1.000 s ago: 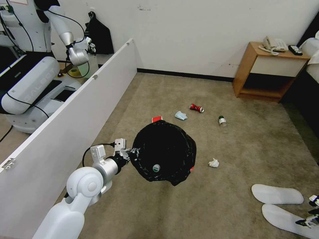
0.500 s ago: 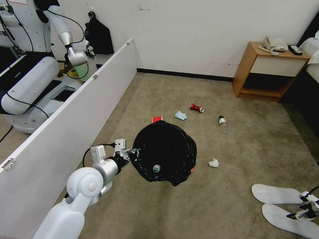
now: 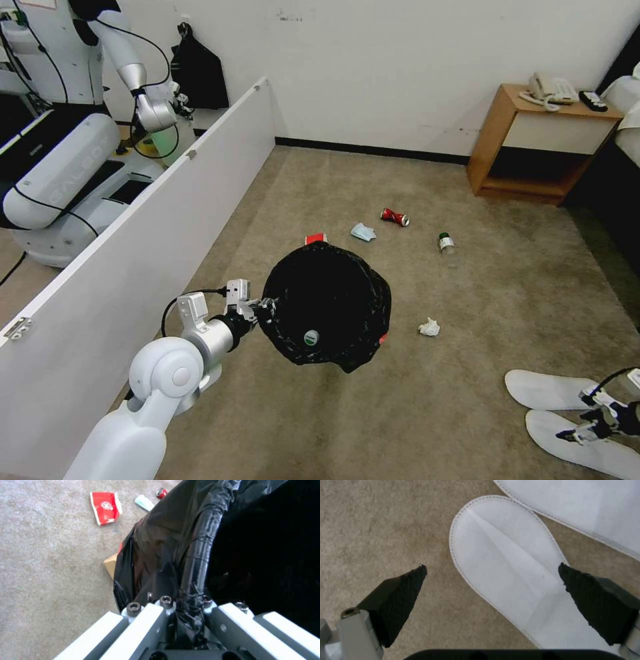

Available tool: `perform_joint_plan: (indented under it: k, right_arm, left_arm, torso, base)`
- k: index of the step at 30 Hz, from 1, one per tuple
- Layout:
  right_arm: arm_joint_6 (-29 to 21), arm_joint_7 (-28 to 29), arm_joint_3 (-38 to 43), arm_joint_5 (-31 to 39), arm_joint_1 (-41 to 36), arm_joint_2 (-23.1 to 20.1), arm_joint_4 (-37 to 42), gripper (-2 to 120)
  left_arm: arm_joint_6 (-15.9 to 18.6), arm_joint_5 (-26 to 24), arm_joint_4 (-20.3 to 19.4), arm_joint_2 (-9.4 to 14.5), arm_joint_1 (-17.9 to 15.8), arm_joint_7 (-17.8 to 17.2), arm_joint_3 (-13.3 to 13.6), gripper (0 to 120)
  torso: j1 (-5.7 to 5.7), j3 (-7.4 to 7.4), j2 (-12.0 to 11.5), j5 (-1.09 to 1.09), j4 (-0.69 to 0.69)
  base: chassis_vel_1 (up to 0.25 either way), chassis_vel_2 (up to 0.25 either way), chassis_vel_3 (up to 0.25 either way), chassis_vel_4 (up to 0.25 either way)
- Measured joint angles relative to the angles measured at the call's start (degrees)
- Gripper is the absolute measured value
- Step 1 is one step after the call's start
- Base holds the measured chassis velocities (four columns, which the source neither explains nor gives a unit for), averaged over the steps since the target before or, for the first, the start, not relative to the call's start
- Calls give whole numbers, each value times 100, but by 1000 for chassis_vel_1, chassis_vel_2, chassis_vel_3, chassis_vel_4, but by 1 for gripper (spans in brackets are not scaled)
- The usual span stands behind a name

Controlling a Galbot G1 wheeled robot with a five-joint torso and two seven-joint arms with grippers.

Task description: Pick up the trash bin and place the garbage on the floor into it.

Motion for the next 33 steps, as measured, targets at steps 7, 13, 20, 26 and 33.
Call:
perform_joint_plan:
  k: [7,13,20,26,33]
  right_arm:
    - [81,-62,-109,-123,135,129,-170,100]
    - [138,-83,-248,-211,246,275,-288,100]
    - [197,-131,-448,-293,444,436,-464,100]
    - [286,-205,-582,-347,597,504,-681,100]
    - [372,-323,-565,-513,668,617,-920,100]
  left_arm:
    - [-2,7,-1,-16,10,1,-29,0]
    - [-3,13,20,-42,-3,1,-33,0]
    - [-3,53,43,-73,35,3,-47,0]
    - [-3,67,64,-83,44,8,-61,0]
    - [-3,67,97,-77,29,22,-69,0]
  torso:
    - [0,0,0,0,0]
    - [0,0,0,0,1]
    - [0,0,0,0,2]
    - [0,0,0,0,1]
    - [0,0,0,0,1]
  base:
    - [0,0,0,0]
    - [0,0,0,0]
    - [0,0,0,0]
    - [0,0,0,0]
    - [0,0,0,0]
